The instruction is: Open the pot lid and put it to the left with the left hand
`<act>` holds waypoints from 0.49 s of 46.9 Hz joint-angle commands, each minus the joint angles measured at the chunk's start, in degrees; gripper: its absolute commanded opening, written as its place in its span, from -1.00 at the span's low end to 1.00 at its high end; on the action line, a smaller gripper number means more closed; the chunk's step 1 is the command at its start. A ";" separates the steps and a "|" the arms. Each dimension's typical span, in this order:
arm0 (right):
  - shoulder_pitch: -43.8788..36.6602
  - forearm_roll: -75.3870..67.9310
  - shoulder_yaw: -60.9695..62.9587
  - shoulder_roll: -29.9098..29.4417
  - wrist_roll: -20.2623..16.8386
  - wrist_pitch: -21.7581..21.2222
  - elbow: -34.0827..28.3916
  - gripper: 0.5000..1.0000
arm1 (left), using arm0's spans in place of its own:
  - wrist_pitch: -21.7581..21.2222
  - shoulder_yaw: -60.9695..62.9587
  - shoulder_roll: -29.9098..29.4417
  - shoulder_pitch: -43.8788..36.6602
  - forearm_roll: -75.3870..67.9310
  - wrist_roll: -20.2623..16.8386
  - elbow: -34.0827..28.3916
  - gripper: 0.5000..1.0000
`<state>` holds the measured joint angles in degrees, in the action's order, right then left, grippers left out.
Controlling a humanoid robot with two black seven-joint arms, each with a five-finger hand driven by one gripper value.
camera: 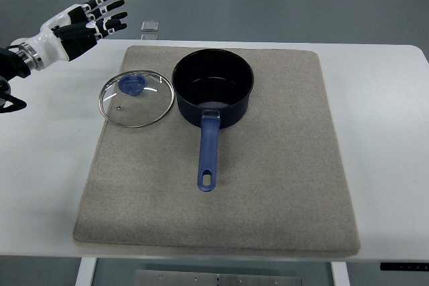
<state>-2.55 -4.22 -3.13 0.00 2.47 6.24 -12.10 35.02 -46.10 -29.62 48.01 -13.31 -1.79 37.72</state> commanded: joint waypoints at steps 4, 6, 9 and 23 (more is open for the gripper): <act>0.00 0.00 -0.03 0.00 -0.01 0.00 -0.03 0.66 | -0.02 -9.17 1.67 -2.83 0.13 7.84 0.34 0.97; 0.00 0.00 0.05 0.00 -0.01 0.00 0.06 0.66 | -0.02 -10.93 1.93 -3.18 0.13 8.99 0.34 0.97; 0.00 0.00 -0.03 0.00 -0.01 0.00 -0.03 0.66 | -0.02 -11.38 1.93 -3.27 0.30 9.61 0.25 0.98; 0.00 0.00 -0.03 0.00 -0.01 0.00 -0.03 0.66 | -0.02 -11.12 2.02 -2.92 0.22 9.61 -0.19 0.97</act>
<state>-2.55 -4.22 -3.16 0.00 2.46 6.24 -12.11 35.00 -57.24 -27.65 45.06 -13.01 7.85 37.52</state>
